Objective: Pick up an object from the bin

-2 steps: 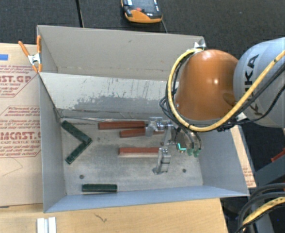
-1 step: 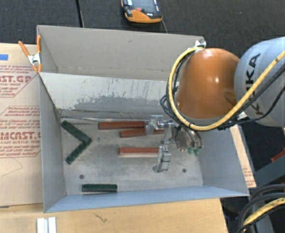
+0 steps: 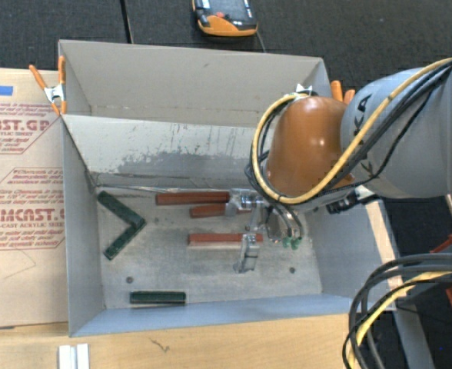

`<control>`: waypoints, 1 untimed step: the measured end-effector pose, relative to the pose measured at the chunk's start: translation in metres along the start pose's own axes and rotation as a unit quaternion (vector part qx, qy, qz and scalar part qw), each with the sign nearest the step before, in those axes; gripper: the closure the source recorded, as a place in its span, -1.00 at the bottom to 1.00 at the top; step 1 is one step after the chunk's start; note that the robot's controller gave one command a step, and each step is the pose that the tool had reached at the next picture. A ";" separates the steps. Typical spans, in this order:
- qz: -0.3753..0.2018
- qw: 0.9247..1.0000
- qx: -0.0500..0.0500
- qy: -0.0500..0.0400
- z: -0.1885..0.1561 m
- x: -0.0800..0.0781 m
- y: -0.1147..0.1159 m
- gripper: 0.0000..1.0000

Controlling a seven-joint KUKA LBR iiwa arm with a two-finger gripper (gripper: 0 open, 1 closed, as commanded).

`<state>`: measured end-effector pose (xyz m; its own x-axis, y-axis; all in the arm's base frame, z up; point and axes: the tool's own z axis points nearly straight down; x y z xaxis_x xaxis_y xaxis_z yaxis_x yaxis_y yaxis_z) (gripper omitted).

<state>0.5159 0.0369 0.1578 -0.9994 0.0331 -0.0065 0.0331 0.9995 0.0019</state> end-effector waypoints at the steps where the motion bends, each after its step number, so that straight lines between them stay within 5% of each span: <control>1: -0.063 0.998 0.001 0.001 0.082 -0.030 -0.013 -1.00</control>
Offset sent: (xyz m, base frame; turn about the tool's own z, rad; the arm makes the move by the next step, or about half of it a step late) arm 0.0187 -0.0017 -0.0878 0.0532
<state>0.5460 0.0232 0.0762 -0.9956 -0.0933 -0.0048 -0.0933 0.9956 -0.0002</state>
